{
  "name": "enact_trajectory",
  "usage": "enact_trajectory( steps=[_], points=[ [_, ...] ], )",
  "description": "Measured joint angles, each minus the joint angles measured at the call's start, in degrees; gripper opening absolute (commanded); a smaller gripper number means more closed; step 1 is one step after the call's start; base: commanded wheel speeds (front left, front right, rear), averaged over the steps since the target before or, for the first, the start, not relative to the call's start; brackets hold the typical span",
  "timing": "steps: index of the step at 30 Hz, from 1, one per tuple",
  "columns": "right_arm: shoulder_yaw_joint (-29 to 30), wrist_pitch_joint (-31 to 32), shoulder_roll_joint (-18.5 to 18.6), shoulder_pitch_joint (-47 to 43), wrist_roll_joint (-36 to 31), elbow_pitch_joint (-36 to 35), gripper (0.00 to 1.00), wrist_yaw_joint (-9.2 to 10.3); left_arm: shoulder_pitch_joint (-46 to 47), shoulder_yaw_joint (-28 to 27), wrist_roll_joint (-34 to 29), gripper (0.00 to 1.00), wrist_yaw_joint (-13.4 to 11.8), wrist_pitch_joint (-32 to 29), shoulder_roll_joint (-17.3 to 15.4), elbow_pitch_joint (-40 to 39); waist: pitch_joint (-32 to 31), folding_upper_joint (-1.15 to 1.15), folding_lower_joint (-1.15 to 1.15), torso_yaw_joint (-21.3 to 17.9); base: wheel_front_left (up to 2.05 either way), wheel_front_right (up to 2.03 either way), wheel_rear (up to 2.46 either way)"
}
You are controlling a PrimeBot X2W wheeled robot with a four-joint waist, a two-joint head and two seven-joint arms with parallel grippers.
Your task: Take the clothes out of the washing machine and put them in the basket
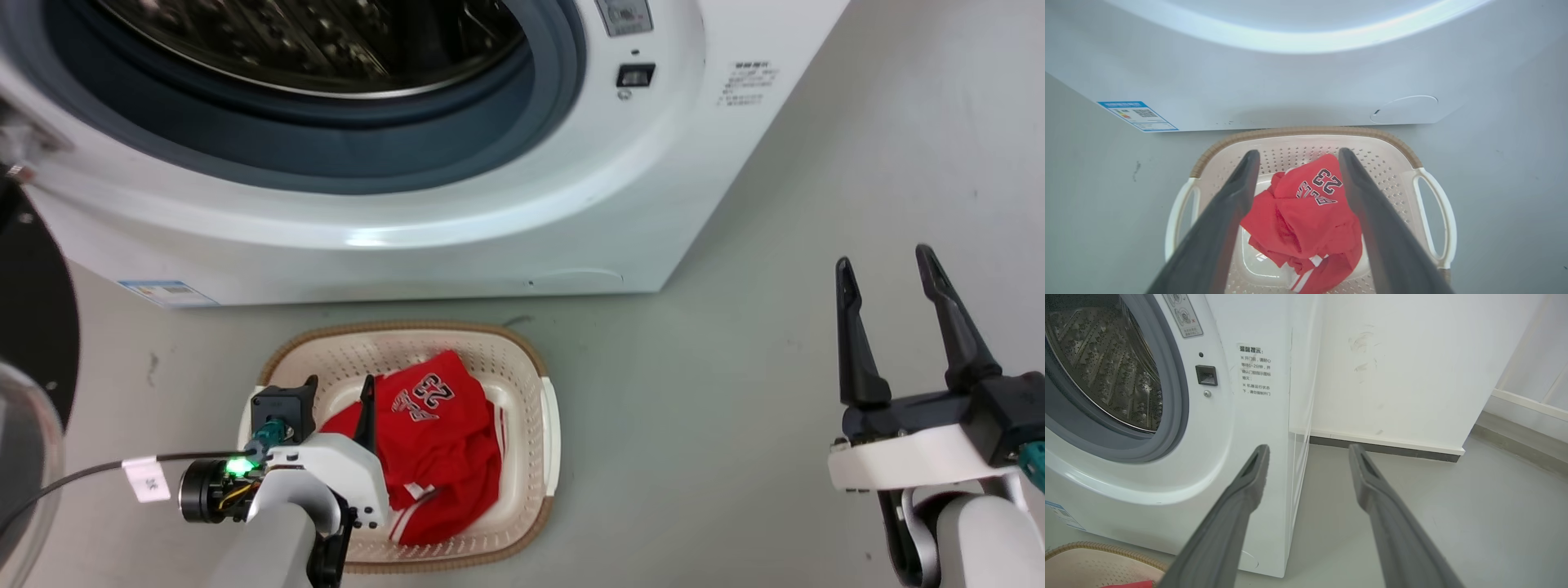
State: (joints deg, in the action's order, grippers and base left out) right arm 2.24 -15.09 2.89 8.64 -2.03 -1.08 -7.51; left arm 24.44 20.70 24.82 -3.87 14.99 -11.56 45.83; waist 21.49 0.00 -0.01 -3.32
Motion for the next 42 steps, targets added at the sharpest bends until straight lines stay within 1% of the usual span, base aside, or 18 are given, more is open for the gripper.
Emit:
enact_trajectory(
  steps=[4,8,15,17,18,21,22,23,30,42],
  points=[
    [0.1,0.0,0.0,-2.2,0.0,0.9,1.00,0.00,-5.0,-4.2,-4.5,1.00,-1.3,0.1,1.1,-8.1,-3.7,0.00,0.00,1.1,0.00,0.00,0.00],
    [0.1,0.0,0.0,-3.6,0.0,1.4,1.00,0.00,-9.5,-7.8,-8.6,1.00,-1.8,0.1,2.2,-15.4,-7.3,0.00,0.00,2.1,0.00,0.00,0.00],
    [-0.1,0.0,0.0,-6.8,0.0,2.1,1.00,0.00,-16.4,-13.9,-13.9,1.00,-2.4,0.1,5.2,-26.7,-13.0,0.00,0.00,3.2,0.00,0.00,0.00],
    [-0.1,0.0,0.0,-7.2,0.1,2.1,1.00,0.00,-17.4,-14.5,-14.6,1.00,-2.4,0.1,5.4,-28.1,-13.8,0.00,-0.01,3.3,0.00,0.00,0.00],
    [-0.1,0.0,0.0,-8.0,0.1,2.1,1.00,0.00,-19.0,-15.6,-15.9,1.00,-2.4,0.1,6.2,-30.7,-15.1,0.00,0.00,3.4,0.00,0.00,0.00],
    [0.1,0.0,0.0,-8.9,0.5,2.1,1.00,0.00,-21.2,-16.9,-17.4,1.00,-2.5,0.1,6.9,-34.5,-16.8,0.00,0.00,3.6,0.00,0.00,0.00],
    [0.1,0.0,0.0,-8.9,0.5,2.1,1.00,0.00,-21.2,-16.9,-17.4,1.00,-2.5,0.1,6.9,-34.5,-16.8,0.00,0.00,3.6,0.00,0.00,0.00],
    [0.3,0.0,0.0,-9.7,0.6,2.0,1.00,0.00,-22.7,-17.4,-18.5,1.00,-2.6,0.1,7.1,-36.5,-17.8,0.00,0.00,3.7,0.00,0.00,0.00],
    [0.5,0.0,0.0,-11.7,1.7,1.9,1.00,0.00,-26.6,-18.2,-20.1,1.00,-1.6,0.1,8.1,-40.1,-20.6,0.00,0.00,4.0,0.00,0.00,0.00],
    [0.5,0.0,0.0,-14.1,3.0,2.4,1.00,0.00,-28.6,-19.3,-21.2,1.00,0.1,0.1,8.4,-39.1,-22.7,0.00,0.00,4.0,0.00,0.00,0.00]
  ],
)
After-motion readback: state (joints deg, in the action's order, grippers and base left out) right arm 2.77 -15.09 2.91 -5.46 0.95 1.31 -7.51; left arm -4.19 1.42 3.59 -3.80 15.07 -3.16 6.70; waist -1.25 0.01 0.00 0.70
